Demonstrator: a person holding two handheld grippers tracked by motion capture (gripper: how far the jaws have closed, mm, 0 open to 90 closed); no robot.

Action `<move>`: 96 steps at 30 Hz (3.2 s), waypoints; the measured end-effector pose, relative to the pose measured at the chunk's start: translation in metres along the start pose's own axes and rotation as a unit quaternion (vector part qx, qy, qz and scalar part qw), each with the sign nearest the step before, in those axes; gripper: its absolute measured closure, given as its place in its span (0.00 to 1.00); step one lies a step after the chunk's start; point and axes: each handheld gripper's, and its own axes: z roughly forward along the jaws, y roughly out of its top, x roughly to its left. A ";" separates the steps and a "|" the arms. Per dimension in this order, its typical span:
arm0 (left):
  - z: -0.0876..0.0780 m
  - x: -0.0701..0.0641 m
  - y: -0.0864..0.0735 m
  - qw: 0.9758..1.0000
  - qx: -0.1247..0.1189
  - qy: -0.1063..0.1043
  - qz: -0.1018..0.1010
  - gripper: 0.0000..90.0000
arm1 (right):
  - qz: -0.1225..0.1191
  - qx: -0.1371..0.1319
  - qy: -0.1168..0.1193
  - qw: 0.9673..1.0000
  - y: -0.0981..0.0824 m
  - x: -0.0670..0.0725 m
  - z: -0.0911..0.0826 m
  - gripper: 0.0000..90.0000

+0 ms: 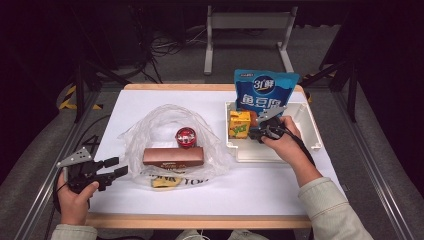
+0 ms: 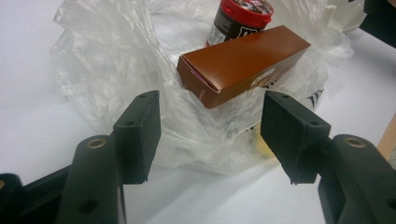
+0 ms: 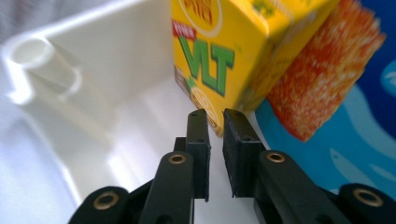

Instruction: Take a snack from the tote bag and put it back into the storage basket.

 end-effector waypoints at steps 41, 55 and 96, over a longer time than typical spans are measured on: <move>0.000 0.000 0.001 1.000 -0.001 -0.005 0.001 0.43 | -0.024 -0.107 0.127 0.986 0.098 0.072 -0.012 0.48; -0.001 0.000 0.001 1.000 -0.005 -0.006 -0.003 0.43 | -0.038 -0.100 0.146 0.983 0.125 0.089 0.008 0.31; -0.002 0.001 0.001 1.000 -0.003 -0.006 0.002 0.43 | -0.041 -0.050 0.106 0.992 0.137 0.107 0.089 0.20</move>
